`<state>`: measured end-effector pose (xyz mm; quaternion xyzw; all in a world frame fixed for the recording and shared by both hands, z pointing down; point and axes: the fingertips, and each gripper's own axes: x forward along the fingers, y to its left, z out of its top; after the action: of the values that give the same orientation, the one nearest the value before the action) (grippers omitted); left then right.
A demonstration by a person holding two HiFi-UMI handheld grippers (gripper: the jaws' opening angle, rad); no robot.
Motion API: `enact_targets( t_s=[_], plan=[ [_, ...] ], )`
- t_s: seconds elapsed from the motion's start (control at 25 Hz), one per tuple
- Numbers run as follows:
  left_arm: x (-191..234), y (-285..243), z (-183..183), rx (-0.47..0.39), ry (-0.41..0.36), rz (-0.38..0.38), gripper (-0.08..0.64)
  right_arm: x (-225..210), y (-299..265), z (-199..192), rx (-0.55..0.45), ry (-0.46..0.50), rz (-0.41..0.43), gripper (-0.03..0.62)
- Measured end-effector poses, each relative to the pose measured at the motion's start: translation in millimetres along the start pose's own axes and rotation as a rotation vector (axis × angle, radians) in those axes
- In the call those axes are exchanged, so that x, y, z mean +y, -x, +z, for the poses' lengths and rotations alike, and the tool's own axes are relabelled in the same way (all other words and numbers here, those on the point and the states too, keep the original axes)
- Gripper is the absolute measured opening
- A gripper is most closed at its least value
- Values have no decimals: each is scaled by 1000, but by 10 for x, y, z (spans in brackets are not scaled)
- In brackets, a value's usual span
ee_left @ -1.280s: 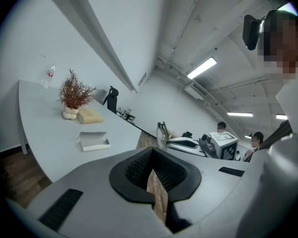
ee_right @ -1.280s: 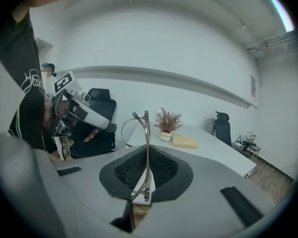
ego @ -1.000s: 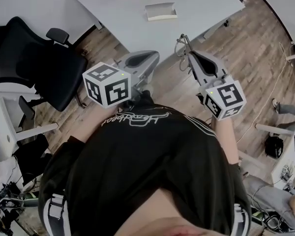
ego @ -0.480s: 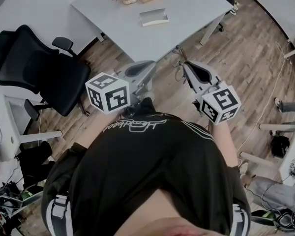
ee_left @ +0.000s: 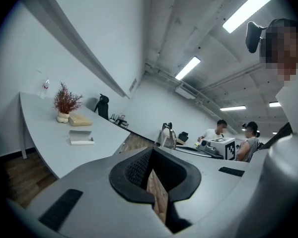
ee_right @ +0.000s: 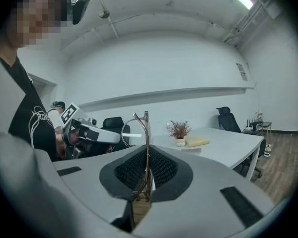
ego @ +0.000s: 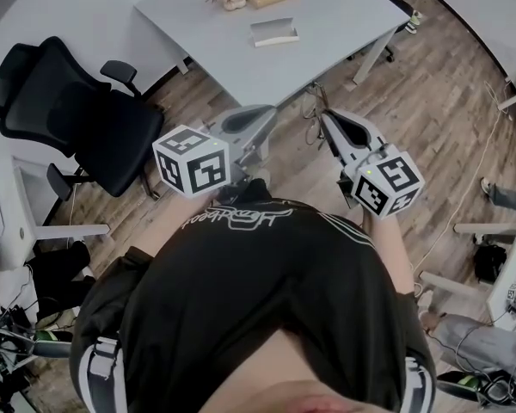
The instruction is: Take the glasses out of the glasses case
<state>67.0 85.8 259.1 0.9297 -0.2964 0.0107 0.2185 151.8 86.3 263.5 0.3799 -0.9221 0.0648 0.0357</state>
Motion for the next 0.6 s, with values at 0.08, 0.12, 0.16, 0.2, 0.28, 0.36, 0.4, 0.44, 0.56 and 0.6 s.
enact_targets(
  t_s=[0.08, 0.12, 0.16, 0.2, 0.28, 0.36, 0.4, 0.44, 0.56, 0.6],
  plan=[
    [4, 16, -18, 2, 4, 5, 8, 23, -3, -23, 4, -1, 7, 18],
    [-1, 24, -29, 3, 5, 8, 7, 43, 0, -30, 6, 7, 10, 18],
    [-12, 32, -39, 3, 4, 9, 7, 68, 7, -34, 8, 17, 14, 18],
    [-29, 38, -46, 2, 2, 9, 7, 93, 17, -37, 8, 24, 18, 18],
    [-64, 42, -57, 2, -5, 5, 7, 126, 31, -42, 6, 27, 24, 18],
    [-88, 37, -68, 5, -10, -2, 7, 130, 28, -51, 9, 28, 20, 18],
    [-96, 34, -74, 7, -10, -5, 8, 129, 26, -55, 10, 28, 17, 18],
    [-103, 33, -80, 9, -10, -8, 7, 127, 28, -57, 10, 26, 14, 18],
    [-120, 44, -95, 10, -10, -7, 7, 127, 54, -62, 10, 25, 9, 18],
    [-123, 52, -99, 9, -10, -5, 8, 132, 57, -60, 11, 28, 11, 18]
  ],
)
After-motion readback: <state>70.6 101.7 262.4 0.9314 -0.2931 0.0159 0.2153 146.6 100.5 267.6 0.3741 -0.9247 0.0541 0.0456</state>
